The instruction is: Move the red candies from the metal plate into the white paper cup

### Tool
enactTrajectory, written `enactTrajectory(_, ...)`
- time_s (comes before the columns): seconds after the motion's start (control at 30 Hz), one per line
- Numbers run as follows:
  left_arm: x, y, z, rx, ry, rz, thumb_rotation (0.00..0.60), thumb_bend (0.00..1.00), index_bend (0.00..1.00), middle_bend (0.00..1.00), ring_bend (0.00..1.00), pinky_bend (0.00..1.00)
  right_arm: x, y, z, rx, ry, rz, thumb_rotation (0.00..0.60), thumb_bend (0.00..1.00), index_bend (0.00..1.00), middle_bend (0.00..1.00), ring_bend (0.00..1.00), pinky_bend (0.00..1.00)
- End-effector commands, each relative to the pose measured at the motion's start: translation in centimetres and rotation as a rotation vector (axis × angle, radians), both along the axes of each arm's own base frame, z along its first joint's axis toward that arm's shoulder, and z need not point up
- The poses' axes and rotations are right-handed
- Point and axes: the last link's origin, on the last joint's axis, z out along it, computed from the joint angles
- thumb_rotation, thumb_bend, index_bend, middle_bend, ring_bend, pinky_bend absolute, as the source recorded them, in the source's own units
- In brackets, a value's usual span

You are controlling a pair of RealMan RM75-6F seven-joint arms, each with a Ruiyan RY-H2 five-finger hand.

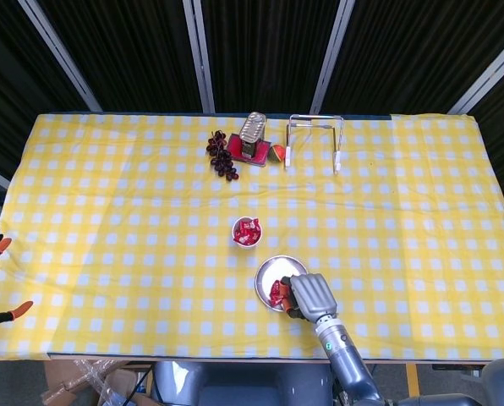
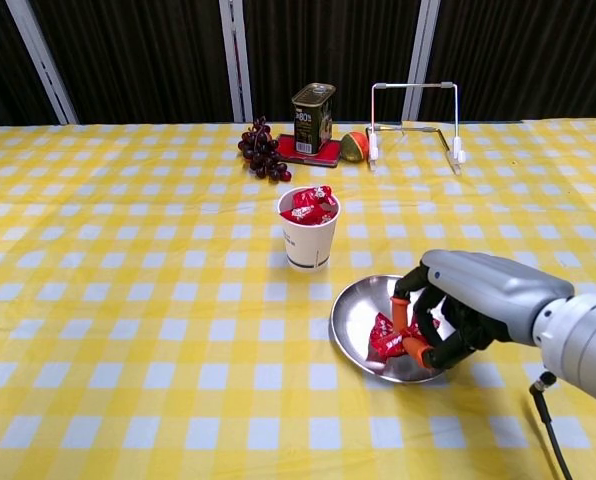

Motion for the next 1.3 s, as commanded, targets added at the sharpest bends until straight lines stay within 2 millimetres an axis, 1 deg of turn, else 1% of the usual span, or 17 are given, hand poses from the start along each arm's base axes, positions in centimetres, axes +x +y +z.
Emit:
enactTrajectory(0.03, 0.0, 0.0, 0.0, 0.0, 0.0, 0.001, 0.6, 0.05, 0.0, 0.0, 0.0, 0.0, 0.4, -0.5, 0.9, -0.027, -0.018, 0.005, 0.6, 0.51, 0.6, 0.7, 0.88, 0.92)
enactTrajectory(0.27, 0.0, 0.0, 0.0, -0.002, -0.002, 0.003, 0.6, 0.05, 0.0, 0.0, 0.0, 0.0, 1.8, -2.2, 3.0, -0.09, -0.07, 0.016, 0.6, 0.51, 0.6, 0.7, 0.88, 0.92)
enactTrajectory(0.4, 0.0, 0.0, 0.0, -0.004, -0.001, 0.004, 0.6, 0.05, 0.0, 0.0, 0.0, 0.0, 3.2, -3.7, 4.0, -0.129, -0.091, 0.043, 0.6, 0.51, 0.6, 0.7, 0.88, 0.92)
enactTrajectory(0.57, 0.0, 0.0, -0.1, -0.008, -0.001, 0.009, 0.6, 0.05, 0.0, 0.0, 0.0, 0.0, 4.8, -5.7, 4.4, -0.16, -0.103, 0.065, 0.6, 0.51, 0.6, 0.7, 0.88, 0.92)
enactTrajectory(0.63, -0.1, 0.1, -0.1, -0.011, 0.0, 0.012, 0.6, 0.05, 0.0, 0.0, 0.0, 0.0, 5.4, -6.8, 4.2, -0.169, -0.1, 0.069, 0.6, 0.51, 0.6, 0.7, 0.88, 0.92)
enactTrajectory(0.77, -0.1, 0.1, -0.1, -0.017, 0.0, 0.017, 0.6, 0.05, 0.0, 0.0, 0.0, 0.0, 5.8, -8.7, 3.3, -0.176, -0.09, 0.059, 0.6, 0.51, 0.6, 0.7, 0.88, 0.92)
enactTrajectory(0.93, -0.2, 0.2, -0.2, -0.027, -0.007, 0.026, 0.6, 0.05, 0.0, 0.0, 0.0, 0.0, 6.1, -10.5, 2.2, -0.183, -0.084, 0.045, 0.6, 0.51, 0.6, 0.7, 0.88, 0.92)
enactTrajectory(1.13, -0.2, 0.3, -0.1, -0.036, -0.016, 0.031, 0.6, 0.05, 0.0, 0.0, 0.0, 0.0, 6.5, -11.9, 1.1, -0.188, -0.087, 0.04, 0.6, 0.51, 0.6, 0.7, 0.88, 0.92)
enactTrajectory(1.3, -0.2, 0.3, -0.1, -0.044, -0.023, 0.035, 0.6, 0.05, 0.0, 0.0, 0.0, 0.0, 6.3, -12.4, 0.1, -0.179, -0.077, 0.032, 0.6, 0.51, 0.6, 0.7, 0.88, 0.92)
